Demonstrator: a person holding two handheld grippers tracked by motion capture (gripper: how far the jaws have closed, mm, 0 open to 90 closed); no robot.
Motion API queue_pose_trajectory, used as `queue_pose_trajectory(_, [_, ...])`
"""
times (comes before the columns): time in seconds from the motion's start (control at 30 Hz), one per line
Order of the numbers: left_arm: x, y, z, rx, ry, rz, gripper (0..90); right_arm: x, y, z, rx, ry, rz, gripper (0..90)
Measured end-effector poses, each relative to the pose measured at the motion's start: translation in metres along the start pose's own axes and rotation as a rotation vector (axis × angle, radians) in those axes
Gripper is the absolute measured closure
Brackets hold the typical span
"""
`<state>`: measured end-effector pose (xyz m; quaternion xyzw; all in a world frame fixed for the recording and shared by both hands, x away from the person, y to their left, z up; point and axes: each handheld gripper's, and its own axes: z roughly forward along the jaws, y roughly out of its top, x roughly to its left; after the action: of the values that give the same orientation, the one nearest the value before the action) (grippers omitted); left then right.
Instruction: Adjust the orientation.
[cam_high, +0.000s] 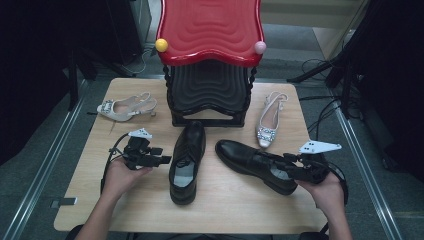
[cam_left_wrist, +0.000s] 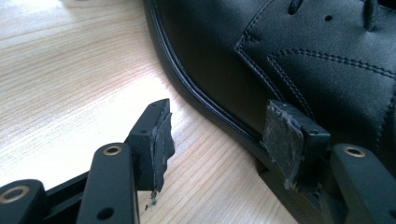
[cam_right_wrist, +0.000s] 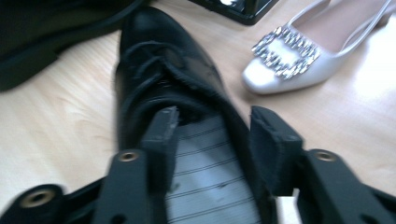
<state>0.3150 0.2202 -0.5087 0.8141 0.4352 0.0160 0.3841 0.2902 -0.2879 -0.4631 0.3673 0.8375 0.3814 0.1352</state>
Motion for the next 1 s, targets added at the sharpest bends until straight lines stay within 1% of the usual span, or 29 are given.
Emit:
queue_pose_trajectory(0.03, [0.000, 0.000, 0.000, -0.001, -0.001, -0.001, 42.1, -0.002, 0.001, 0.002, -0.006, 0.011, -0.009, 49.3])
queue_pose_trajectory(0.13, [0.001, 0.000, -0.001, -0.004, 0.000, -0.004, 42.1, -0.009, 0.003, 0.010, 0.046, 0.065, -0.012, 47.7])
queue_pose_trajectory(0.2, [0.002, 0.000, -0.001, -0.005, -0.002, -0.006, 42.1, -0.013, 0.004, 0.016, 0.064, 0.089, -0.018, 47.0])
queue_pose_trajectory(0.23, [0.001, 0.000, 0.000, -0.004, -0.003, -0.006, 42.1, -0.014, 0.004, 0.019, 0.077, 0.107, -0.014, 45.6])
queue_pose_trajectory(0.27, [0.001, 0.000, 0.000, -0.003, -0.001, -0.005, 42.1, -0.016, 0.006, 0.021, 0.071, 0.126, -0.002, 46.6])
queue_pose_trajectory(0.3, [0.001, 0.000, 0.000, -0.001, -0.002, -0.002, 42.1, -0.017, 0.007, 0.024, 0.067, 0.130, -0.006, 47.7])
queue_pose_trajectory(0.4, [0.000, 0.000, 0.000, -0.002, -0.003, -0.003, 42.1, -0.019, 0.011, 0.036, 0.094, 0.151, -0.010, 47.9])
queue_pose_trajectory(0.43, [0.000, 0.000, 0.000, -0.005, -0.001, -0.004, 42.1, -0.019, 0.012, 0.040, 0.100, 0.157, -0.010, 49.9])
queue_pose_trajectory(0.47, [0.000, 0.000, 0.000, -0.005, 0.000, -0.004, 42.1, -0.020, 0.013, 0.041, 0.107, 0.152, -0.006, 52.9])
queue_pose_trajectory(0.5, [0.001, 0.000, 0.000, -0.005, -0.001, -0.005, 42.1, -0.021, 0.014, 0.041, 0.101, 0.159, 0.005, 55.2])
queue_pose_trajectory(0.63, [0.001, 0.000, 0.000, -0.008, -0.002, -0.006, 42.1, -0.025, 0.011, 0.038, 0.078, 0.167, 0.080, 67.7])
queue_pose_trajectory(0.67, [0.001, 0.000, -0.001, -0.008, 0.001, -0.004, 42.1, -0.024, 0.010, 0.037, 0.078, 0.166, 0.085, 69.8])
queue_pose_trajectory(0.77, [0.001, 0.000, -0.001, -0.016, 0.000, -0.006, 42.1, -0.016, 0.011, 0.036, 0.077, 0.142, 0.062, 77.4])
queue_pose_trajectory(0.83, [0.001, 0.000, -0.002, -0.016, 0.000, -0.006, 42.2, -0.009, 0.011, 0.035, 0.074, 0.127, 0.058, 81.1])
queue_pose_trajectory(0.87, [0.001, 0.000, -0.002, -0.016, -0.001, -0.006, 42.1, -0.005, 0.011, 0.035, 0.072, 0.118, 0.065, 82.1])
queue_pose_trajectory(0.9, [0.001, 0.000, -0.002, -0.016, -0.001, -0.005, 42.2, -0.003, 0.012, 0.035, 0.068, 0.119, 0.074, 82.9])
queue_pose_trajectory(1.0, [0.000, 0.000, -0.003, -0.018, 0.002, -0.001, 42.2, 0.003, 0.013, 0.036, 0.049, 0.104, 0.112, 84.5])
